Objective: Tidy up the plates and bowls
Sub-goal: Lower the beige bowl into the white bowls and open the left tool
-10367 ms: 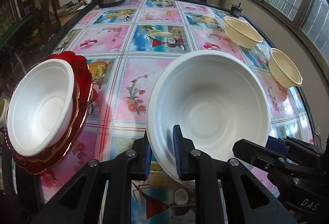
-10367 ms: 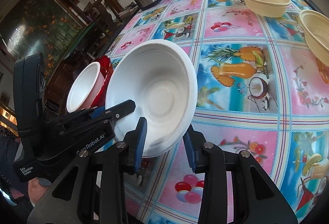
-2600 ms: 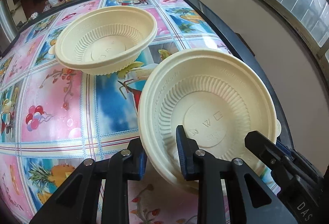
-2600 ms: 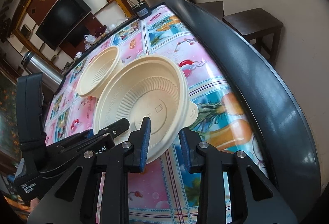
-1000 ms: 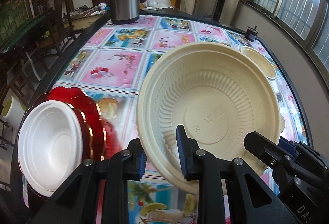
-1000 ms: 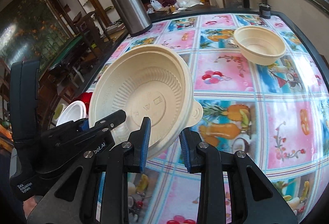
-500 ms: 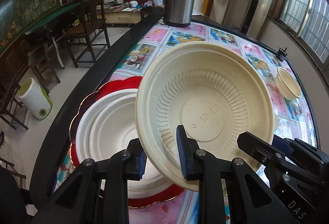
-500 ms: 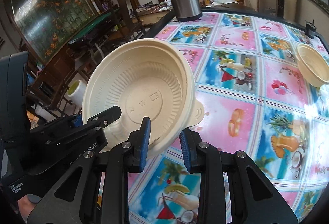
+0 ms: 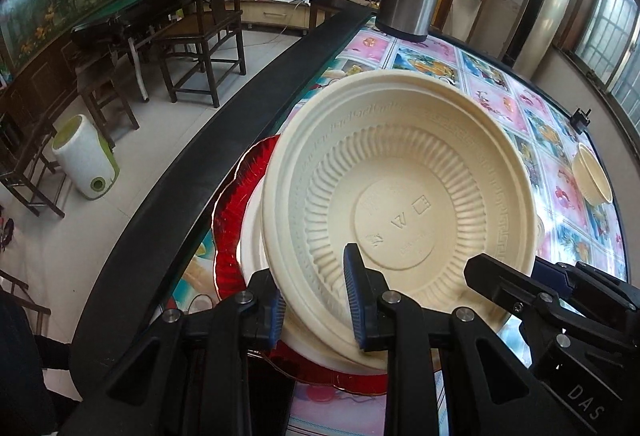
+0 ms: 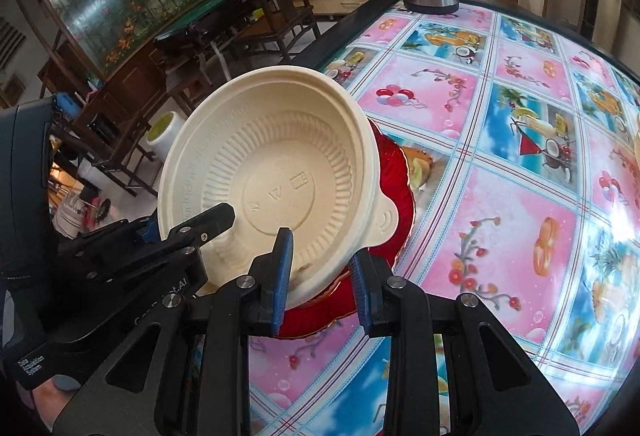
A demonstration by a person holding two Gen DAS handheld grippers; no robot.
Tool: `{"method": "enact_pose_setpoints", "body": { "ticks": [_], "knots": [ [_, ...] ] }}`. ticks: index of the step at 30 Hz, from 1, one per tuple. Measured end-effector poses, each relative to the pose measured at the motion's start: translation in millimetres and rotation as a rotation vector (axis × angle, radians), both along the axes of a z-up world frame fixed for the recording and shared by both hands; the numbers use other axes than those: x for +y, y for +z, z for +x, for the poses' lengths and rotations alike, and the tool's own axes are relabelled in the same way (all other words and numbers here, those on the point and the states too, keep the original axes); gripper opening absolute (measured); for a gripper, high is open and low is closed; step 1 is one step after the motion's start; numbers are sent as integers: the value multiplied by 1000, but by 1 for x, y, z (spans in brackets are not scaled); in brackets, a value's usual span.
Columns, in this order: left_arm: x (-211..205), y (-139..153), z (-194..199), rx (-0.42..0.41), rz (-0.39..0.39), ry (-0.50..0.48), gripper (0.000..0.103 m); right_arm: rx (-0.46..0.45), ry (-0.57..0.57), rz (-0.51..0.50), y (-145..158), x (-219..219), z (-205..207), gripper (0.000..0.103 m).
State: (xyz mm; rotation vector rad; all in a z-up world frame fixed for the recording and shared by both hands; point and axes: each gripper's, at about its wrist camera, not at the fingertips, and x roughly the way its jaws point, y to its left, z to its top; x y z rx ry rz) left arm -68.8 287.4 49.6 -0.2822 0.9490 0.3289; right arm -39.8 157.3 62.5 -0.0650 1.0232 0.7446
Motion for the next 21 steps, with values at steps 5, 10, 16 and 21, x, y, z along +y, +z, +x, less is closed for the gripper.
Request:
{"method": "enact_pose_setpoints", "body": {
  "ticks": [5,10,16,21],
  "knots": [
    [-2,0,0,-8,10,-7,26,26,-10,19,1,-1,0,30],
    [1,2,-5,-13,38,5,27,36,-19,33,5,-5,-2,30],
    [4,0,-6,-12,40,8,46,36,-33,41,4,-12,-2,35],
    [1,11,-9,-50,118,37,67,27,-39,52,8,-20,-5,35]
  ]
}}
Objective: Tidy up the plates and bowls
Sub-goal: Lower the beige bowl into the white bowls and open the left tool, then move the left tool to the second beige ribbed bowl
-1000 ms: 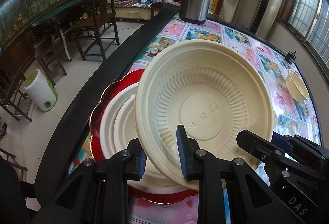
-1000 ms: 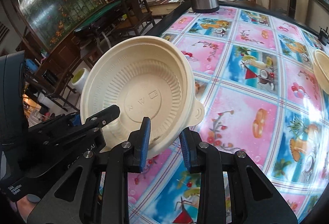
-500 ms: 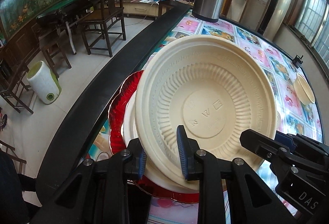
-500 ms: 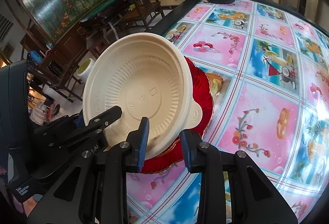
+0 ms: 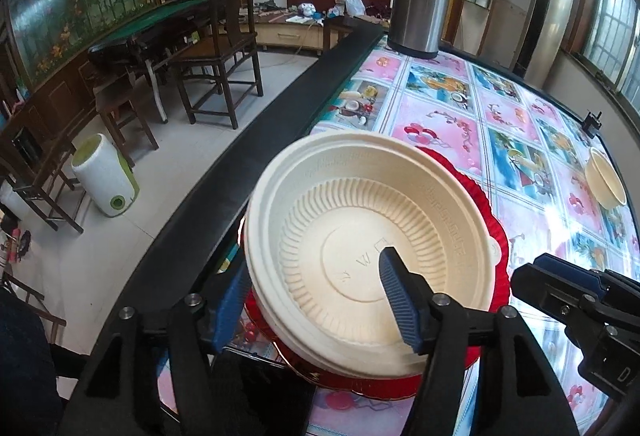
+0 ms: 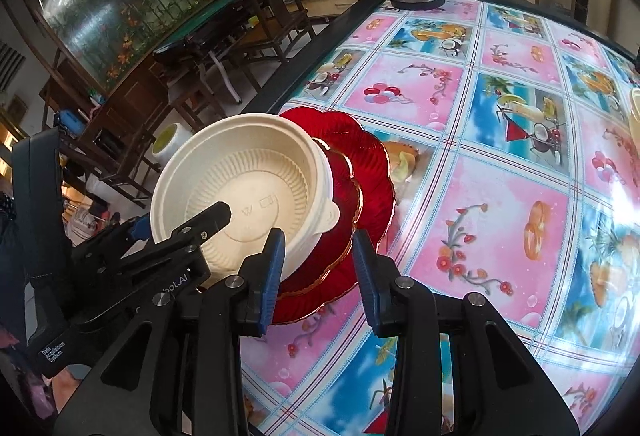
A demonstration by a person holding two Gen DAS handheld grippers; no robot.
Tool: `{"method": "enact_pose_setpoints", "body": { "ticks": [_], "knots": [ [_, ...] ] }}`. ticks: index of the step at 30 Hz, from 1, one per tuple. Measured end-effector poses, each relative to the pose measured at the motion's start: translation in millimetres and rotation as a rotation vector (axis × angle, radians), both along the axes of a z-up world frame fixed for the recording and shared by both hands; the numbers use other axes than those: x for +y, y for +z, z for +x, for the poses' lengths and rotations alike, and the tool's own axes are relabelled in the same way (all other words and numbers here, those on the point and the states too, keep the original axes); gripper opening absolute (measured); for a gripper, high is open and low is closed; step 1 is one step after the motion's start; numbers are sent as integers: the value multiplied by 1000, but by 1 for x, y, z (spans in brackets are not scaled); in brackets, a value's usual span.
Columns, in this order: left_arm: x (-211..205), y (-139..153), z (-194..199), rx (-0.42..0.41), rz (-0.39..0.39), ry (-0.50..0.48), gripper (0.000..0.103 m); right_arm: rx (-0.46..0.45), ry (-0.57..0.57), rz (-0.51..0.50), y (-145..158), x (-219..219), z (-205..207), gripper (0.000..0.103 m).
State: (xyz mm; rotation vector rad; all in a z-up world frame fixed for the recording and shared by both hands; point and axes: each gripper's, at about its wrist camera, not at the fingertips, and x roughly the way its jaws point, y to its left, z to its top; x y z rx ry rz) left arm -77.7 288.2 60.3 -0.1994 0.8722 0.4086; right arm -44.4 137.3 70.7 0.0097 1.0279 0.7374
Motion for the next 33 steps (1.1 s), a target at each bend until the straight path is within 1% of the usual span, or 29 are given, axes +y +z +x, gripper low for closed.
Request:
{"method": "enact_pose_setpoints", "body": {
  "ticks": [2,8,13,17,18,19,20,21,23,24,26,28,33],
  "knots": [
    [0,6,-2,-23,21,8,67,-2,-7,8,1,-5,0,35],
    [-1,15,-4,-51,28,10,68,13,-28,36,-1,-16,3,35],
    [-17,23,-4,-71,36,-15,68,8,-31,34,-1,-22,2,35],
    [-34,32,-2,-92,37,-49,69,7,-57,37,-1,-36,4,35],
    [-39,34,-2,-98,39,-57,71,7,-69,40,-1,-41,5,35],
    [-44,36,-1,-107,46,-64,77,7,-81,42,0,-46,7,35],
    [-50,38,0,-117,52,-71,80,6,-95,44,0,-53,8,35],
    [-57,40,2,-127,61,-78,80,6,-107,45,0,-59,9,36],
    [-70,44,4,-140,101,-83,81,7,-138,46,0,-73,12,49],
    [-75,47,4,-148,118,-90,81,7,-154,48,0,-81,14,50],
    [-81,52,6,-156,139,-95,81,15,-184,55,-2,-95,18,50],
    [-80,55,6,-157,133,-96,81,26,-200,73,-4,-106,22,50],
    [-73,59,4,-164,151,-66,81,31,-205,102,-5,-116,23,50]
  ]
}}
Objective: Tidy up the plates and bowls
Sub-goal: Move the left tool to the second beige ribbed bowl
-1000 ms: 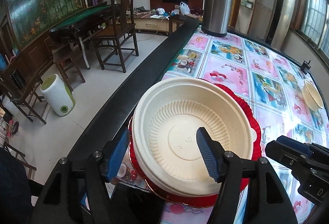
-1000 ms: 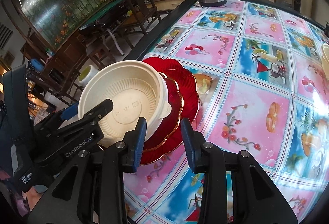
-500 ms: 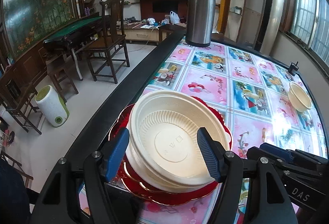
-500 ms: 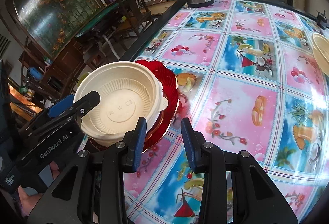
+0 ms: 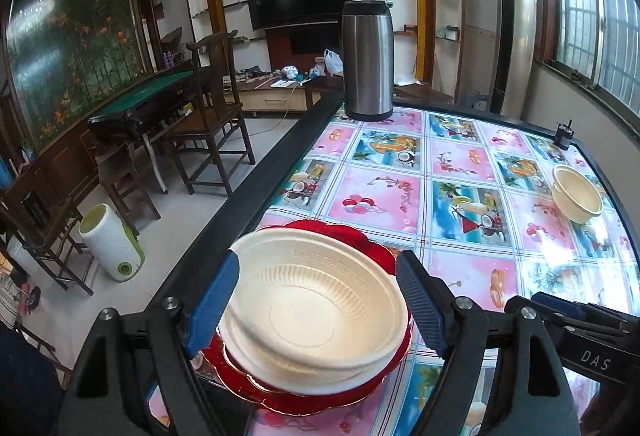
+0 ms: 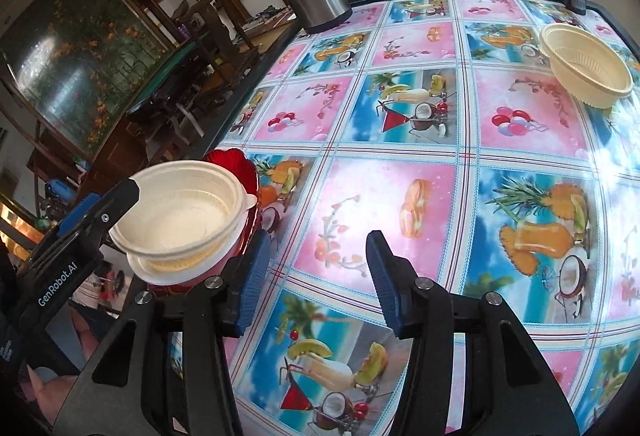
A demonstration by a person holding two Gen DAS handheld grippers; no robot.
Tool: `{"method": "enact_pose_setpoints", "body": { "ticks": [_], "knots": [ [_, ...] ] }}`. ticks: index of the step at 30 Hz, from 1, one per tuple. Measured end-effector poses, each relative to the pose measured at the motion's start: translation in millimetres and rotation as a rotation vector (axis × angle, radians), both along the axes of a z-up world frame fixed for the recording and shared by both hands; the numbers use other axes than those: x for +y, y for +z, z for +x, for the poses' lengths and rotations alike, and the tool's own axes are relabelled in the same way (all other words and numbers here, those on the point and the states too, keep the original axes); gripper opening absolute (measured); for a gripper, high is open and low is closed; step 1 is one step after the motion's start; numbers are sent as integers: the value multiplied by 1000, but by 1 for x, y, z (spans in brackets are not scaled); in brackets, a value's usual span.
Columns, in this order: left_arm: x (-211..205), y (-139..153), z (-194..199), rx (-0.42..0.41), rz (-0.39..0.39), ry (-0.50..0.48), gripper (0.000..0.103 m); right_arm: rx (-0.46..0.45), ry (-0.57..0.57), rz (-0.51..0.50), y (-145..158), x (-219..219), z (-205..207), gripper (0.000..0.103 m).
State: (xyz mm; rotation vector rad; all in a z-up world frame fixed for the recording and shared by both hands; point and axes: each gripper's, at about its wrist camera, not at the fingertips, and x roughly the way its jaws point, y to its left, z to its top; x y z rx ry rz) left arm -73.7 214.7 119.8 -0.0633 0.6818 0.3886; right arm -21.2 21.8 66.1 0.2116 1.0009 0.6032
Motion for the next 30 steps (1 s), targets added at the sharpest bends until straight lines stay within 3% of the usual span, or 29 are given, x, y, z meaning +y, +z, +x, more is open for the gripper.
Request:
{"method": "enact_pose_setpoints", "body": {
  "ticks": [9,19,30],
  "knots": [
    [-12,7,7,-28,-68,-60,81,16,-25,17,-6,-15,4,50],
    [-86,-41,61,114,-165,-229,81,47,-136,-20,-21,-73,21,50],
    [-153,-74,99,208,-143,-324,81,82,-269,-72,-40,-145,41,50]
  ]
}}
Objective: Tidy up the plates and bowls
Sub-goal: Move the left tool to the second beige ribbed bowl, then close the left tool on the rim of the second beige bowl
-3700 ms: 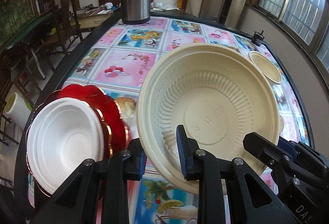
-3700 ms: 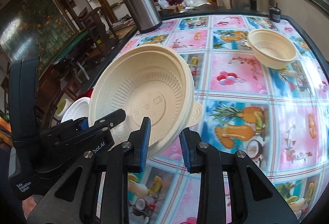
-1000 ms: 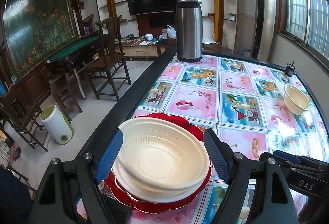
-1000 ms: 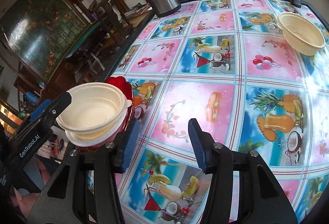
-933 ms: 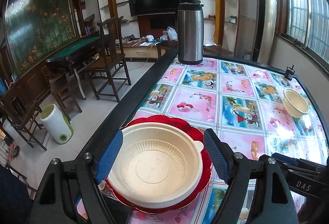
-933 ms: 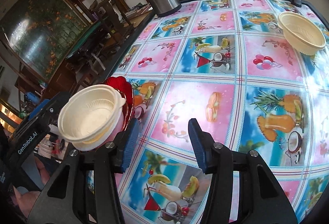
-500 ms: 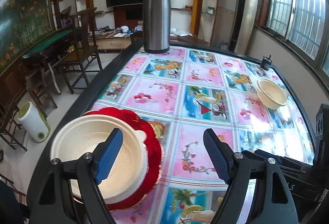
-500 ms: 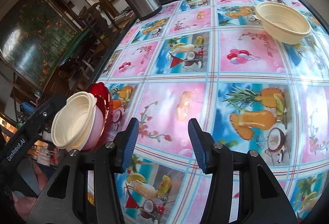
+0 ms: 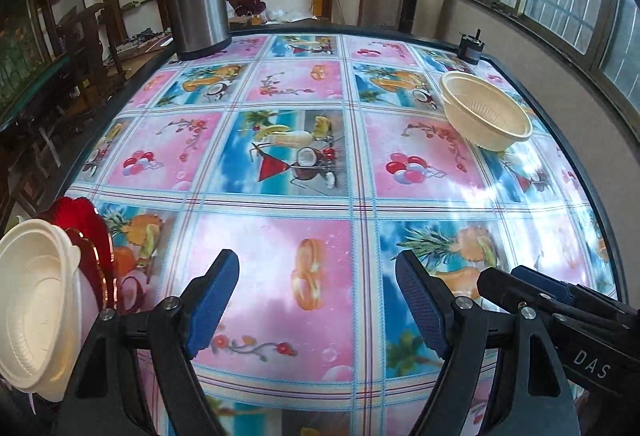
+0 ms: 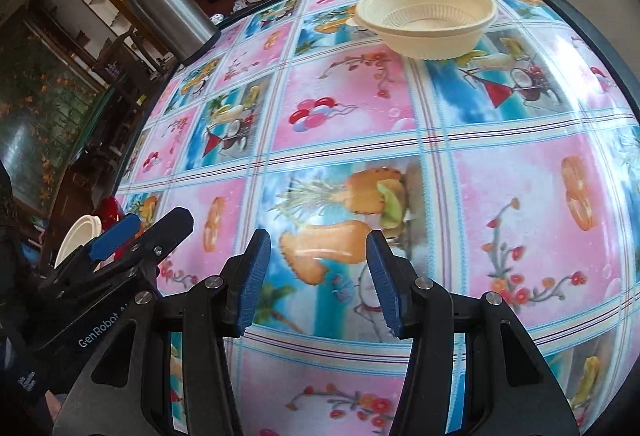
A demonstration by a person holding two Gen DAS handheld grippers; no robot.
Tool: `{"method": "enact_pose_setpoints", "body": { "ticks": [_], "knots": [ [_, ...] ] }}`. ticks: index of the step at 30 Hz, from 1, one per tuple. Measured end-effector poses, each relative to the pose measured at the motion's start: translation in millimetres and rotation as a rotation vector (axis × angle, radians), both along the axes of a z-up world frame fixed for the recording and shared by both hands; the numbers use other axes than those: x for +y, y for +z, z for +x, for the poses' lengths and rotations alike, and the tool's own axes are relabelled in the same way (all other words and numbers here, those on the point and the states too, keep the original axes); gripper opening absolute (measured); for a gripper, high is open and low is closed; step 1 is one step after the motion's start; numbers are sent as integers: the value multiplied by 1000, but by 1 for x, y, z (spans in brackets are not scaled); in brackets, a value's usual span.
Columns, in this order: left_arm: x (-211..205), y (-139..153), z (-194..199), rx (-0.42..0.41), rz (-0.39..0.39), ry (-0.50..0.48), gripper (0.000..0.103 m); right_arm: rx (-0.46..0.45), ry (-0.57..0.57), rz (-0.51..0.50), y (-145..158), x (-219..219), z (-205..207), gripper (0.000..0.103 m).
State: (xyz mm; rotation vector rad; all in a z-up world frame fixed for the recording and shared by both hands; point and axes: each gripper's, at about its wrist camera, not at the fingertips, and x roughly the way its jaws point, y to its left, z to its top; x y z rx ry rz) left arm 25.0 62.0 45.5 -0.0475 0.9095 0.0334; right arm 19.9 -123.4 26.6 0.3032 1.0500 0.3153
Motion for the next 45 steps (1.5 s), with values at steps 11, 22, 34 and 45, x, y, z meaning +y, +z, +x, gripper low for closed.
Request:
{"method": "enact_pose_setpoints", "body": {
  "ticks": [11,22,34,45],
  "knots": [
    [-44,1,36,-8,28,-57,81,-1,-105,-27,3,-62,28,50],
    [-69,8,82,-25,36,-85,81,-25,-142,-28,11,-89,67,50],
    [-91,19,144,-45,-25,-113,81,-40,-246,35,16,-134,128,59],
    [-116,-5,191,44,-26,-140,81,-53,-205,-25,8,-123,179,56]
  ]
}}
